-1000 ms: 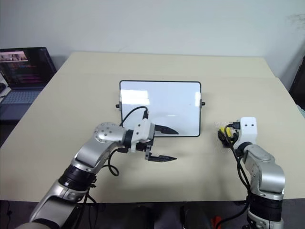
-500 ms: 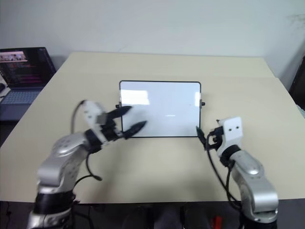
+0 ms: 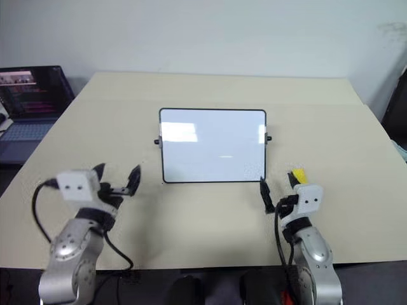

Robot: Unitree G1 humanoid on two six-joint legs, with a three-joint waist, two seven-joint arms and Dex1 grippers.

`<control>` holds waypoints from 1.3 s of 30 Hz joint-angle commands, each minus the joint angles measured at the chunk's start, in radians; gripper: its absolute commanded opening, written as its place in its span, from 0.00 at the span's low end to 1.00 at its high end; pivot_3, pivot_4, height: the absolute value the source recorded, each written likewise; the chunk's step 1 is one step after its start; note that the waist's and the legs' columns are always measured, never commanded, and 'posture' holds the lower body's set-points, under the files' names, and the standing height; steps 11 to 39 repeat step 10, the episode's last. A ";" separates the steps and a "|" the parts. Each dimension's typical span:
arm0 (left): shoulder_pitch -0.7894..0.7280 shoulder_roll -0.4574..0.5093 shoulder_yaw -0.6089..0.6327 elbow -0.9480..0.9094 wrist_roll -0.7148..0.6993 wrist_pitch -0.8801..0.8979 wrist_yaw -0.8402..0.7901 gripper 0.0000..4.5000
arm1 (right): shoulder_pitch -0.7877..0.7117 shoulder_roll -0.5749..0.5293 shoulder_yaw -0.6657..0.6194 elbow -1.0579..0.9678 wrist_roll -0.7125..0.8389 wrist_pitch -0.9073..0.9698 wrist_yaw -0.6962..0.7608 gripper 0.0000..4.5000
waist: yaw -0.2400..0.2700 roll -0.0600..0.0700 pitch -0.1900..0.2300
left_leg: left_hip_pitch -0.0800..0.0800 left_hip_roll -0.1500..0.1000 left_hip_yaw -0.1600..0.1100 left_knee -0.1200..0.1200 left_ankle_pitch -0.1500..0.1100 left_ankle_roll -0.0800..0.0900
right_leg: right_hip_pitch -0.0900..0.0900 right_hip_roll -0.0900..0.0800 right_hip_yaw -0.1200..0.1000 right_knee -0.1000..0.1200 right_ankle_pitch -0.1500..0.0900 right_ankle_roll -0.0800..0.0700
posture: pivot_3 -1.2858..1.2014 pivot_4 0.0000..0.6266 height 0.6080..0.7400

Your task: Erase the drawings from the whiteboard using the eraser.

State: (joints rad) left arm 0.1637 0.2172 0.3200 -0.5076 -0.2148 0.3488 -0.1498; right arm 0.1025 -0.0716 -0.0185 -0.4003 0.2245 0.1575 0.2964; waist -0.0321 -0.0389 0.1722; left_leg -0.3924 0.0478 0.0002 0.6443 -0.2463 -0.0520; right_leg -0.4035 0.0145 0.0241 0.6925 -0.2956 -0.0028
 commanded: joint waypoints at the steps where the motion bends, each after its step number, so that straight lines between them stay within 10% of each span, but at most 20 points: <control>1: 0.011 -0.010 0.014 -0.036 0.041 -0.053 0.044 1.00 | -0.004 -0.015 0.018 -0.027 0.012 -0.034 0.023 0.99 | 0.006 -0.001 -0.001 | 0.000 0.000 0.000 0.000 0.000 0.000 | 0.000 0.000 -0.001 0.000 0.000 0.000 | 0.52 0.24 1.00; 39: 0.031 -0.063 -0.063 -0.007 0.099 -0.064 0.096 1.00 | 0.086 -0.084 0.016 -0.117 0.009 0.036 0.009 0.99 | 0.008 -0.001 -0.001 | -0.002 0.000 0.000 0.001 0.000 0.000 | 0.000 -0.002 -0.001 -0.001 0.000 0.000 | 0.52 0.24 1.00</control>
